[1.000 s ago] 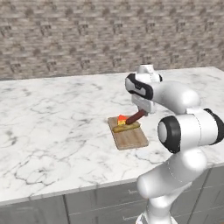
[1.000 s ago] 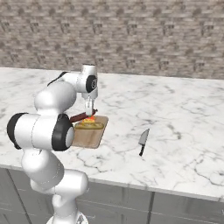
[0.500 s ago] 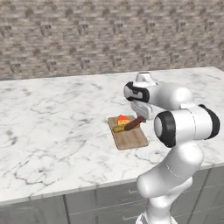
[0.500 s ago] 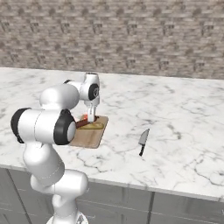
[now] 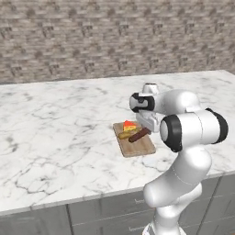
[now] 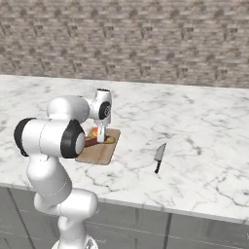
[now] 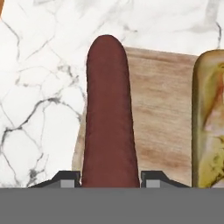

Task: Retrieve the sausage and cheese from the fridge and place them on the cutting board on the counter.

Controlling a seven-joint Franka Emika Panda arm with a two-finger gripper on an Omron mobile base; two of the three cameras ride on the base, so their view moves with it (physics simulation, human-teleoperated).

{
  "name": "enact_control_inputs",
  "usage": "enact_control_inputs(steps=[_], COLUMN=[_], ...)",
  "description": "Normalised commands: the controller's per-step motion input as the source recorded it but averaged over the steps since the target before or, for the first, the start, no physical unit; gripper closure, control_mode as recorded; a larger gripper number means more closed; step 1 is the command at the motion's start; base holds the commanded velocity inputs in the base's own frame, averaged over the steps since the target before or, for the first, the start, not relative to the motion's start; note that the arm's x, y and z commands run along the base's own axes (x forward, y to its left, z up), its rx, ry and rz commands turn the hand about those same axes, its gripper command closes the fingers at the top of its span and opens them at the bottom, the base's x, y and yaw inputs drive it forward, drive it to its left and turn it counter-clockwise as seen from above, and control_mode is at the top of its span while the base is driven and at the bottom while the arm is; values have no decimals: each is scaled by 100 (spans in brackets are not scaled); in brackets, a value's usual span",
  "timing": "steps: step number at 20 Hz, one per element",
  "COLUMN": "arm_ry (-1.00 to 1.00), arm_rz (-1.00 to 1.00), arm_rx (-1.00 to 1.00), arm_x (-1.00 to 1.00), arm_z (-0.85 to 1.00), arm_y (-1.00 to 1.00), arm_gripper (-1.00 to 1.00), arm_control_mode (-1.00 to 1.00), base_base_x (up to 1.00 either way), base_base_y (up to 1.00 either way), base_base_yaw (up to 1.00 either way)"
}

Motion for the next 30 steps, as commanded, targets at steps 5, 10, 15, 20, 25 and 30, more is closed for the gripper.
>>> enact_control_inputs(steps=[5, 10, 15, 20, 25, 30], arm_ry=[0, 0, 0, 0, -2, -16], arm_rz=[0, 0, 0, 0, 0, 0], arm_rx=[8, 9, 5, 2, 2, 2], arm_x=[0, 0, 0, 0, 0, -3], arm_z=[-12, -13, -8, 1, 23, 71], arm_y=[4, 4, 3, 0, 0, 0], arm_gripper=[100, 100, -100, -100, -100, -100], arm_control_mode=[-100, -100, -100, -100, -100, -100], base_base_x=[0, 0, 0, 0, 0, 0], base_base_y=[0, 0, 0, 0, 0, 0], base_base_yaw=[0, 0, 0, 0, 0, 0])
